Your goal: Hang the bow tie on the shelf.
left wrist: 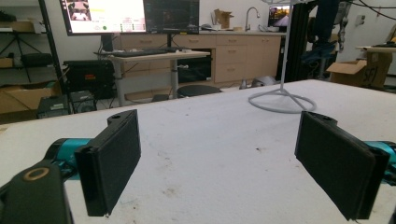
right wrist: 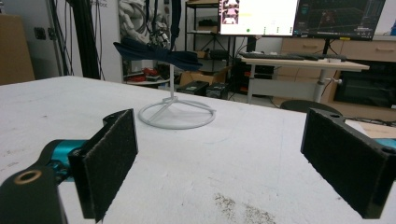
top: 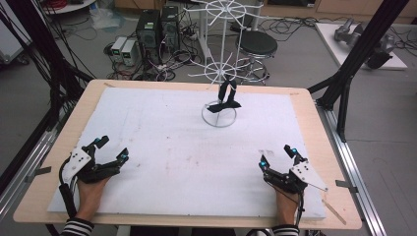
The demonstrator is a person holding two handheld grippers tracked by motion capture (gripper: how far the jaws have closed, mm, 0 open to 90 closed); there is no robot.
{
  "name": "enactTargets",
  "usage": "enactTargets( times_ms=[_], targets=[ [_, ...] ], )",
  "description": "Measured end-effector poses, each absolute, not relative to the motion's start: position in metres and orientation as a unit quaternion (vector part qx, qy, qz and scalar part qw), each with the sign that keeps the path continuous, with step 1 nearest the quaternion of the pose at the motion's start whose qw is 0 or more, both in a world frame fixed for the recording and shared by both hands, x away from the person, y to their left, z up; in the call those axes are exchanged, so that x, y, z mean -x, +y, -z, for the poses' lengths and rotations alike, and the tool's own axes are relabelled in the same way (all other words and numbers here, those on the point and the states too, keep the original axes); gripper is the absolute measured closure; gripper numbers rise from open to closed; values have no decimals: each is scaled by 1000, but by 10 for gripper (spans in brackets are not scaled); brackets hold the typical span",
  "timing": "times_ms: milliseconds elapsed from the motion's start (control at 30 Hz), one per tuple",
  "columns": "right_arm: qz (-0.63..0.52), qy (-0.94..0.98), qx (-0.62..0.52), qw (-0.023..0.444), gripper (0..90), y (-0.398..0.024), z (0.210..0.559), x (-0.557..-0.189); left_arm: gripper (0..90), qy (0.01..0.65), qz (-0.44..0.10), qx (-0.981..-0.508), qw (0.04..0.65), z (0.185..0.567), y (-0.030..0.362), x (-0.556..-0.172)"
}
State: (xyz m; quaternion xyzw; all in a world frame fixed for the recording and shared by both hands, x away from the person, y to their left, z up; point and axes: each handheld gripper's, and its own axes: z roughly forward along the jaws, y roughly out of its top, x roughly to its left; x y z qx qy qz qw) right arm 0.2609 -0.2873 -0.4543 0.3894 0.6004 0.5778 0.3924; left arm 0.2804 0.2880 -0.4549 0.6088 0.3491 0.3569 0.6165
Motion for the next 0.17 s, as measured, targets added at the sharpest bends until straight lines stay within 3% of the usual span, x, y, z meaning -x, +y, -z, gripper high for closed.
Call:
enactTargets(
  times_ms=[167],
  targets=[
    [-577, 601, -390, 392, 100, -287, 455, -260, 147, 351, -357, -608, 616, 455, 288, -281]
  ],
)
